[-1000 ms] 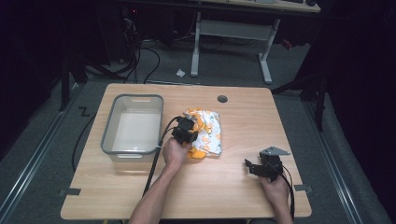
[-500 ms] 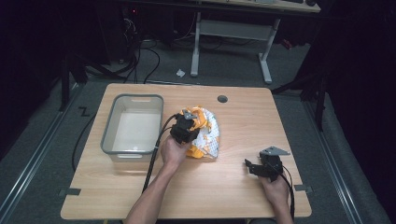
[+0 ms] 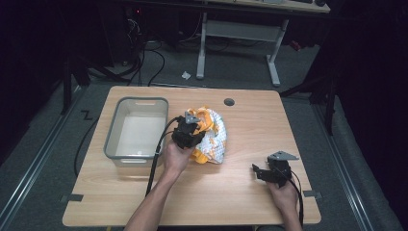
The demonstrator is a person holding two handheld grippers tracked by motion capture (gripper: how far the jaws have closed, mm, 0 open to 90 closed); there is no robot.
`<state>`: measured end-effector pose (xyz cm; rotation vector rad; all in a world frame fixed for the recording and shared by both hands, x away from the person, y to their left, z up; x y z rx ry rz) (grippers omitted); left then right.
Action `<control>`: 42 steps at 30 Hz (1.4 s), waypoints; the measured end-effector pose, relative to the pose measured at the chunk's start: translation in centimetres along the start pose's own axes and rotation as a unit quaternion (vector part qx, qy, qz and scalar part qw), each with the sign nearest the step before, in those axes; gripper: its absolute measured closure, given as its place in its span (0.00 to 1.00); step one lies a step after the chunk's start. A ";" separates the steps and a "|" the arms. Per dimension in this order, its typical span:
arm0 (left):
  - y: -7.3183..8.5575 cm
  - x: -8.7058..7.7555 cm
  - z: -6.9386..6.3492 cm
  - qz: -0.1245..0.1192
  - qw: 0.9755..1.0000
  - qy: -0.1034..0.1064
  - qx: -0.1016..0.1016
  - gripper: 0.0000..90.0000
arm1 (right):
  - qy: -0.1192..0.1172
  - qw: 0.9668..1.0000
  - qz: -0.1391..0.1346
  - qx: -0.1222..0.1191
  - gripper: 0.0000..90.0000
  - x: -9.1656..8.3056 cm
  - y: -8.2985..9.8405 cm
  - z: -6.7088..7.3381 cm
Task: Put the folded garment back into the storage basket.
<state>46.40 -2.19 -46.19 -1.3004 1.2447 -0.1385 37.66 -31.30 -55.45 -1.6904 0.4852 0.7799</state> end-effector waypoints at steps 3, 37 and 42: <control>0.0 -0.3 0.0 -0.002 1.000 0.002 0.001 0.85 | 0.000 1.000 0.000 0.000 0.30 0.0 0.0 0.0; -0.9 -5.2 1.5 -0.033 0.999 0.005 -0.005 0.85 | 0.000 1.000 0.000 0.000 0.30 0.0 0.0 0.0; -1.0 -5.7 1.8 -0.039 0.999 0.008 -0.010 0.85 | 0.000 1.000 0.000 0.001 0.30 0.0 0.0 0.0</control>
Point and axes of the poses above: each handheld gripper's, and its own axes: x roughly forward along the jaws, y roughly out of its underside, z roughly to its left, the point moved 5 cm from there along x, roughly forward along the jaws, and after that the axes turned 9 degrees about y, right-handed, at the moved point
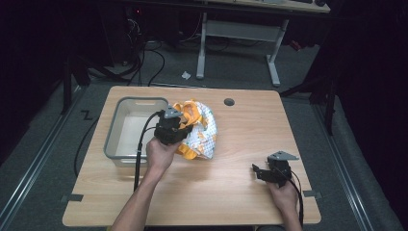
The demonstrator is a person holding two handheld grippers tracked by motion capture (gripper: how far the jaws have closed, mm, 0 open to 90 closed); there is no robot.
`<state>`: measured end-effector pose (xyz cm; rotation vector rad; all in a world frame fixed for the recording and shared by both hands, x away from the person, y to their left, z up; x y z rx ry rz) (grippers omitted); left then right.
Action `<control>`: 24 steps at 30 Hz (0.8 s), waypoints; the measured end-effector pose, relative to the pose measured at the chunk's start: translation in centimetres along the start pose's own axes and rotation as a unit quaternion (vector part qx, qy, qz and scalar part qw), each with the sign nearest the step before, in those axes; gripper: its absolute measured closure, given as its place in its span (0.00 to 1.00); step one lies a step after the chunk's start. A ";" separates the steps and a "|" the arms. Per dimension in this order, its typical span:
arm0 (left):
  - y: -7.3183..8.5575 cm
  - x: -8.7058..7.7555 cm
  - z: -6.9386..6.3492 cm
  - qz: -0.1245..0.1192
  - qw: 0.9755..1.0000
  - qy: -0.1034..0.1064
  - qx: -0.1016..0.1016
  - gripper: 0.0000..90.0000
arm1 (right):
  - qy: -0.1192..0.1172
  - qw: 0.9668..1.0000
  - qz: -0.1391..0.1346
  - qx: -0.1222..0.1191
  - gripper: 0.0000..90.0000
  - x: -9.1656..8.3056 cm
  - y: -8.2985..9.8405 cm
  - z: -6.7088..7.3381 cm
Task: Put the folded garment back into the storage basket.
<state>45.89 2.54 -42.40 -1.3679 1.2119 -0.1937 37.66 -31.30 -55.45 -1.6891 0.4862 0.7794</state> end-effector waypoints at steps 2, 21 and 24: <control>0.0 -0.2 0.2 -0.002 1.000 0.001 -0.004 0.85 | 0.000 1.000 0.000 0.000 0.30 0.0 0.0 0.0; -0.7 -3.5 2.0 -0.023 1.000 -0.001 -0.014 0.85 | 0.000 1.000 0.000 0.000 0.30 0.0 0.0 0.0; -0.6 -4.2 2.6 -0.027 0.999 -0.007 -0.020 0.85 | 0.000 1.000 0.000 -0.001 0.30 0.0 0.0 0.0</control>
Point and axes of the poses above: each handheld gripper's, and its own axes: x roughly forward along the jaws, y roughly out of its underside, z roughly to its left, the point moved 5 cm from there along x, roughly forward along the jaws, and after that the axes turned 9 degrees about y, right-handed, at the moved point
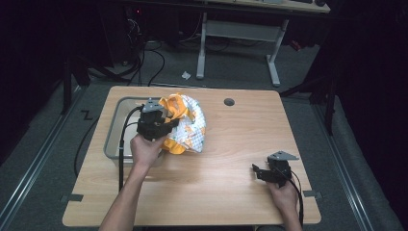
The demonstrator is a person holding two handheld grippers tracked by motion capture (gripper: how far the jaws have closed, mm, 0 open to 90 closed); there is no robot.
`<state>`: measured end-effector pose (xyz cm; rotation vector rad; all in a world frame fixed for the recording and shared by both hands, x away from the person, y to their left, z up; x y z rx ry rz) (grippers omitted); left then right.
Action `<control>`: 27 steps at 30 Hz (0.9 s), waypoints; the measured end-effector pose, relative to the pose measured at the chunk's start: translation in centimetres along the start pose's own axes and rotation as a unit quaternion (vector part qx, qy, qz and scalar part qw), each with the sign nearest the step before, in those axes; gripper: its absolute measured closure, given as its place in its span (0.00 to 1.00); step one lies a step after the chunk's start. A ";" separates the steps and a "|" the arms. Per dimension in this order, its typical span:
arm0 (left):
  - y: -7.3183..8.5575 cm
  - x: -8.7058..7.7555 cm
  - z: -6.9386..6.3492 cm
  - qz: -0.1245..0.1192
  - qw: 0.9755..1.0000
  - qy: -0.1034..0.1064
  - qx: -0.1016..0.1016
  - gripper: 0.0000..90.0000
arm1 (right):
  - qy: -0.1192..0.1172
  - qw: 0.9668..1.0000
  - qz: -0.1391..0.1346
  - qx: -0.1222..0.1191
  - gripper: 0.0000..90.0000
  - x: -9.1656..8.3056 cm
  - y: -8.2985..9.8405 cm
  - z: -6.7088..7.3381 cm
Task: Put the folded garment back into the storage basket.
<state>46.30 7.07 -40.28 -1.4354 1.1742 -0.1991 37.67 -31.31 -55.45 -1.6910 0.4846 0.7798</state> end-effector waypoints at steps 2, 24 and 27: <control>0.0 -0.2 0.2 -0.001 1.000 -0.001 -0.001 0.85 | 0.000 1.000 0.000 0.001 0.30 0.0 0.0 0.0; 0.1 -3.6 3.0 -0.011 0.999 -0.029 -0.016 0.85 | 0.000 1.000 0.000 0.000 0.30 0.0 0.0 0.0; 0.1 -4.0 3.4 -0.011 0.999 -0.032 -0.019 0.85 | 0.000 1.000 0.000 0.000 0.30 0.0 0.0 0.0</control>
Point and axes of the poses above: each handheld gripper's, and its own axes: x roughly forward along the jaws, y roughly out of its underside, z roughly to its left, the point moved 5 cm from there along x, roughly forward along the jaws, and after that the axes turned 9 degrees about y, right-handed, at the moved point
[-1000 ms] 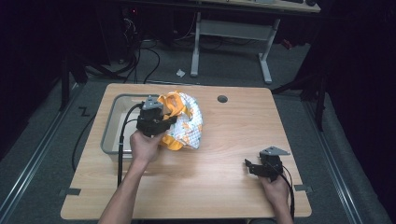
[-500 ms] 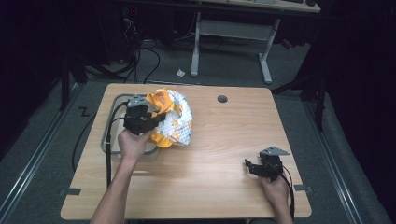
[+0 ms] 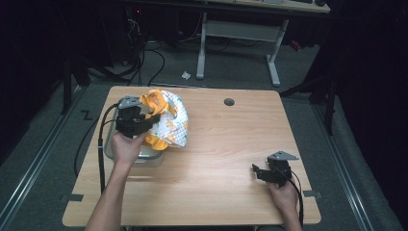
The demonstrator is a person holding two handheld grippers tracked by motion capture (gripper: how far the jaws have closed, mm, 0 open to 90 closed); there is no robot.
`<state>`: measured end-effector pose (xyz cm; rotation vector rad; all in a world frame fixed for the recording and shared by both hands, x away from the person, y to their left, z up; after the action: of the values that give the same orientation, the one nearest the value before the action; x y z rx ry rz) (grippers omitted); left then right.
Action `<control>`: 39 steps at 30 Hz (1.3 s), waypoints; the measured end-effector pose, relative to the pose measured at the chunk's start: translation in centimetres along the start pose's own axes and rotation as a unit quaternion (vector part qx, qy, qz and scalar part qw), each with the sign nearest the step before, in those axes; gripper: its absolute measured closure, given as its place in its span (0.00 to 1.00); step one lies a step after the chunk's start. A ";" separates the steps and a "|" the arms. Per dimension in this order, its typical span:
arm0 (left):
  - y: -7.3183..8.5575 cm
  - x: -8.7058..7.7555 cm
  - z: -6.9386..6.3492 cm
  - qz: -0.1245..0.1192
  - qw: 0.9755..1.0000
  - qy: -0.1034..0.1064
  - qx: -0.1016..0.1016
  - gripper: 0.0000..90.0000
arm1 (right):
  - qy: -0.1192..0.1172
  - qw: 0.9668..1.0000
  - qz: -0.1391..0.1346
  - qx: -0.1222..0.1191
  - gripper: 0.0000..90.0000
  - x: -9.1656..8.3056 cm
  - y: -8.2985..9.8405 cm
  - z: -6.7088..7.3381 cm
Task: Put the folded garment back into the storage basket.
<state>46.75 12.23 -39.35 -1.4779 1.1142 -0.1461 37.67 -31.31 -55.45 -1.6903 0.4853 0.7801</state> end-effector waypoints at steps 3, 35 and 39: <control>0.0 -0.3 0.4 0.002 1.000 -0.005 -0.001 0.85 | 0.000 1.000 0.000 0.000 0.30 0.0 0.0 0.0; 1.7 -2.6 4.5 0.017 0.999 -0.034 -0.027 0.85 | 0.000 1.000 0.000 0.000 0.30 0.0 0.0 0.0; 2.0 -2.4 5.0 0.024 0.999 -0.037 -0.031 0.85 | 0.000 1.000 0.000 0.000 0.30 0.0 0.0 0.0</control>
<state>47.71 17.77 -41.15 -1.4975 1.1008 -0.0231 37.67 -31.31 -55.45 -1.6900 0.4857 0.7792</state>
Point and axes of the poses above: each handheld gripper's, and its own axes: x roughly forward along the jaws, y roughly out of its underside, z roughly to its left, the point moved 5 cm from there along x, roughly forward along the jaws, and after that the axes turned 9 degrees about y, right-handed, at the moved point
